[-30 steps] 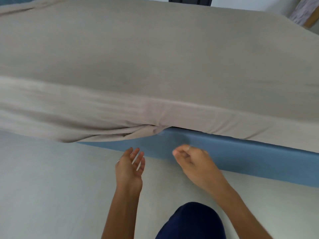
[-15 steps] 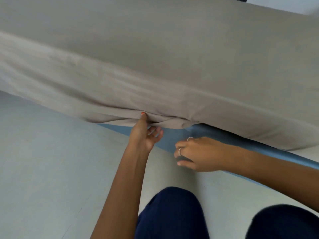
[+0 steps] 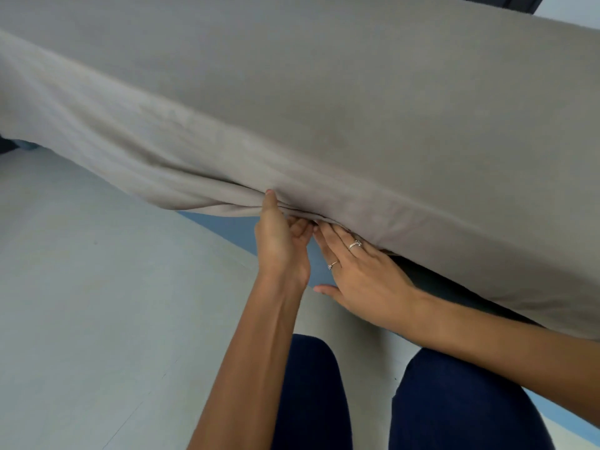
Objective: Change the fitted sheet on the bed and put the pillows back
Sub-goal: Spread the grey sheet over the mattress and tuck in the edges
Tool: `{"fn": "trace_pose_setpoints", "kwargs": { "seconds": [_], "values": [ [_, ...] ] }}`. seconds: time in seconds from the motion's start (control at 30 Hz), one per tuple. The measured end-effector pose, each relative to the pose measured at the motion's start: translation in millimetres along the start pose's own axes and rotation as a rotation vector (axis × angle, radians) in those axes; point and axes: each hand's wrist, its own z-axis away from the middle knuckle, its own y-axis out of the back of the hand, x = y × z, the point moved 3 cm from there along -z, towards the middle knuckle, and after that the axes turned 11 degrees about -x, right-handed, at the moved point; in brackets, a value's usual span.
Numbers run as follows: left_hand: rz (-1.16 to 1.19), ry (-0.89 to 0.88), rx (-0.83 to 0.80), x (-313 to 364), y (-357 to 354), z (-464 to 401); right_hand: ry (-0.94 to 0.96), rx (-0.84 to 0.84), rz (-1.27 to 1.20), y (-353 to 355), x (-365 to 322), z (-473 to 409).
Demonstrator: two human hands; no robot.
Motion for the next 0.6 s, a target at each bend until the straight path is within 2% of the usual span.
{"fn": "trace_pose_setpoints", "kwargs": {
  "seconds": [0.37, 0.5, 0.6],
  "values": [
    [-0.250, 0.158, -0.021, 36, -10, -35, -0.200, -0.032, -0.204, 14, -8, -38],
    [-0.155, 0.176, -0.018, 42, -14, -46, -0.215, -0.047, -0.180, 10, -8, -43],
    [-0.043, 0.182, -0.086, 40, -20, -49, -0.238, -0.064, -0.263, 9, -11, -49]
  ]
}}
